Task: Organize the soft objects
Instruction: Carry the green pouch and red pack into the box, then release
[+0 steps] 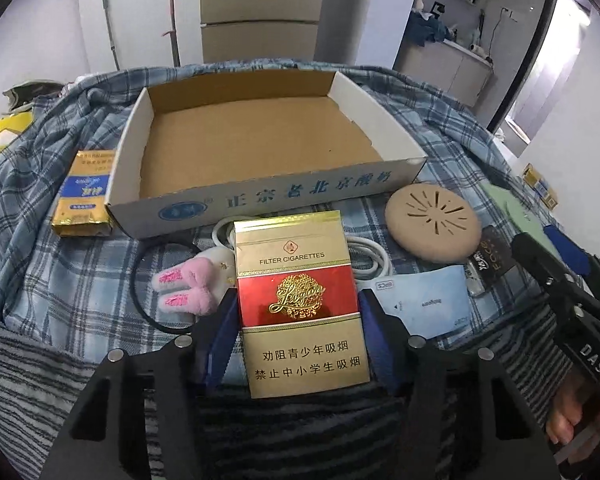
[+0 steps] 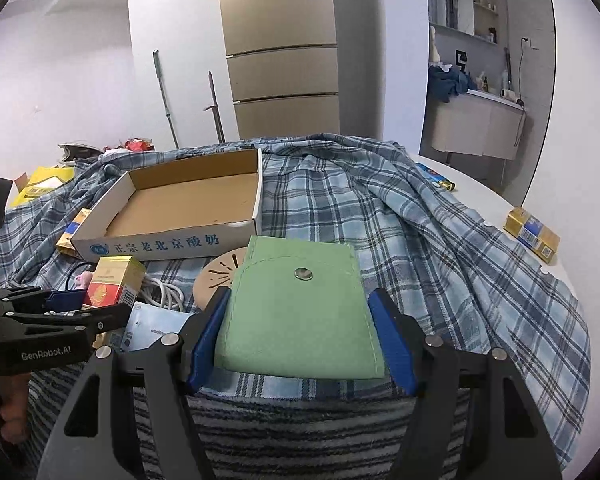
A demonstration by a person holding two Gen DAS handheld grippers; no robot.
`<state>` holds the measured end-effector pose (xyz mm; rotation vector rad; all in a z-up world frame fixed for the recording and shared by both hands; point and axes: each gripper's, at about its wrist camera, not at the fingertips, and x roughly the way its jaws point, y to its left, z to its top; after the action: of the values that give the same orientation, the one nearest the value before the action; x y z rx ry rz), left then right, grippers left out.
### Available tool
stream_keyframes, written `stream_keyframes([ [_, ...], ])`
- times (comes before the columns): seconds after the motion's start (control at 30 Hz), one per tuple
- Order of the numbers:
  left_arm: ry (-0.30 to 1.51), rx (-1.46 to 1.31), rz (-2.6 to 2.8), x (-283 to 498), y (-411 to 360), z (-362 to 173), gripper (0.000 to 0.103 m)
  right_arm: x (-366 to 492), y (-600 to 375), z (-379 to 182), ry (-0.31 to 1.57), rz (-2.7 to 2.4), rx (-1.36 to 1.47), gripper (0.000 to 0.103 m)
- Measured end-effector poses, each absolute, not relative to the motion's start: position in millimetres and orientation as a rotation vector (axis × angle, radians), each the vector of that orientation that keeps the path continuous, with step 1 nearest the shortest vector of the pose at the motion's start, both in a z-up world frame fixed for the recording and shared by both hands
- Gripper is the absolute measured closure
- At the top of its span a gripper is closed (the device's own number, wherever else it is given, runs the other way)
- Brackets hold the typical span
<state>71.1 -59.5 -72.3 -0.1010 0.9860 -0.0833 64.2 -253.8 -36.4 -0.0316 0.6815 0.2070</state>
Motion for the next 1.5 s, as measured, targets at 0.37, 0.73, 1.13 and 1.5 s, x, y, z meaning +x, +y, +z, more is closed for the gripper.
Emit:
stream_keyframes([
  [0.37,0.842,-0.03,-0.092,25,-51,-27,0.043,64,-256,-35,0.665,0.236,-0.015,0.035],
  [0.73,0.569,-0.038,-0.162,-25,-31,45,0.043,24,-241,21,0.484,0.28,-0.075,0.035],
  [1.13,0.277,-0.019,-0.144,-13,-17,153,0.043,21,-207,153,0.21,0.3,-0.07,0.035],
  [1.5,0.218,-0.068,-0.104,39,2,160,0.043,91,-178,184,0.123,0.274,0.012,0.035],
])
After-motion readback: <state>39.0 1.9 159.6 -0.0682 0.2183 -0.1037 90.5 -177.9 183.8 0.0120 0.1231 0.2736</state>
